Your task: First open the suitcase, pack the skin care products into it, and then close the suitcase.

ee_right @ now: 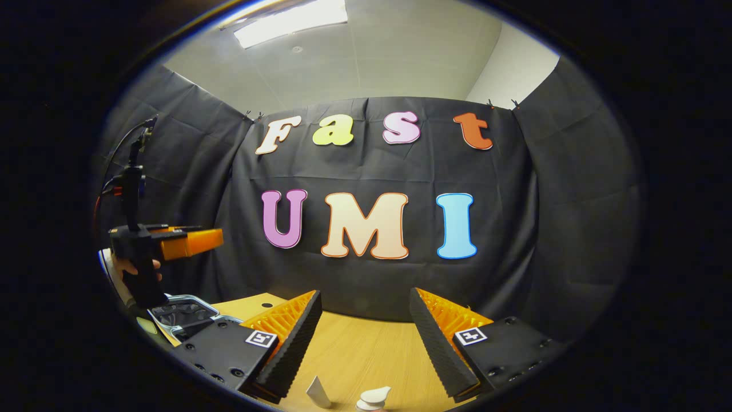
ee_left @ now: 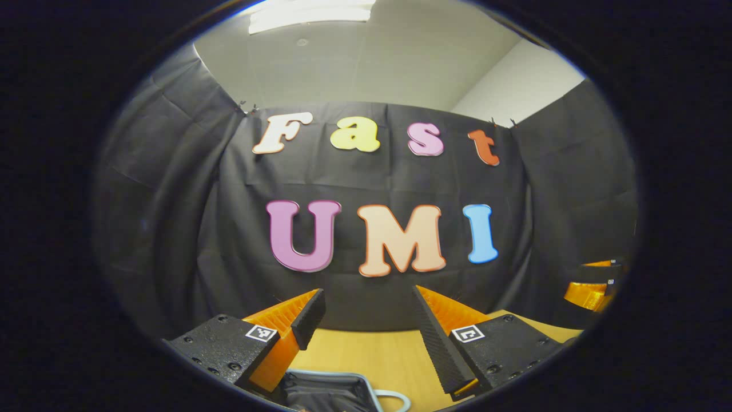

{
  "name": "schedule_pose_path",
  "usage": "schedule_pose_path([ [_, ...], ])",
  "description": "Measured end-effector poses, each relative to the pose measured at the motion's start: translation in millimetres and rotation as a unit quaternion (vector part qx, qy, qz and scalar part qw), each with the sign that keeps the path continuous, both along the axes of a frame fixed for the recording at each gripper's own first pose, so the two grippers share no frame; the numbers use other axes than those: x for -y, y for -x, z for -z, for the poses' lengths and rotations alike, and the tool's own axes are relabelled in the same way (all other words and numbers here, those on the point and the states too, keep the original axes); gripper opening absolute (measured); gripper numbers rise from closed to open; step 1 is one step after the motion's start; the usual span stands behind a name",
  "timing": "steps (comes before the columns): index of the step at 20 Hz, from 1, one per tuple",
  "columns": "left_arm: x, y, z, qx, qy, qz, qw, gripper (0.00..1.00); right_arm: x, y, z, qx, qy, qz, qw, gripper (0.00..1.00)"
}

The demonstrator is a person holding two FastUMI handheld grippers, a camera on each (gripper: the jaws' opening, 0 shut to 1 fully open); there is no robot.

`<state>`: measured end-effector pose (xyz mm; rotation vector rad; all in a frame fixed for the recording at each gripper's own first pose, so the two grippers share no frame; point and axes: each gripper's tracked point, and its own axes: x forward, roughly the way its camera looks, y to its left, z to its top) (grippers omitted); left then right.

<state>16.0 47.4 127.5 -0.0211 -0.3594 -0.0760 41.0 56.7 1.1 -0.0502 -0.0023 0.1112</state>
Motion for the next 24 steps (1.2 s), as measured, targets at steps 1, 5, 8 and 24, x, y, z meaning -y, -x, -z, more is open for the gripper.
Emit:
schedule_pose_path([
  [1,13,1,8,-0.010,0.001,0.007,1.000,0.95,3,3,2,0.000,0.002,-0.001,1.000,0.96],
  [5,59,6,42,-0.039,0.003,0.026,0.999,0.95,21,11,6,-0.003,0.005,-0.001,1.000,0.96],
  [8,98,8,79,-0.074,0.015,0.048,0.996,0.95,34,18,13,-0.012,0.006,-0.003,1.000,0.96],
  [24,203,-12,277,-0.251,-0.016,0.117,0.961,0.95,80,53,43,-0.054,0.055,0.000,0.997,0.96],
])
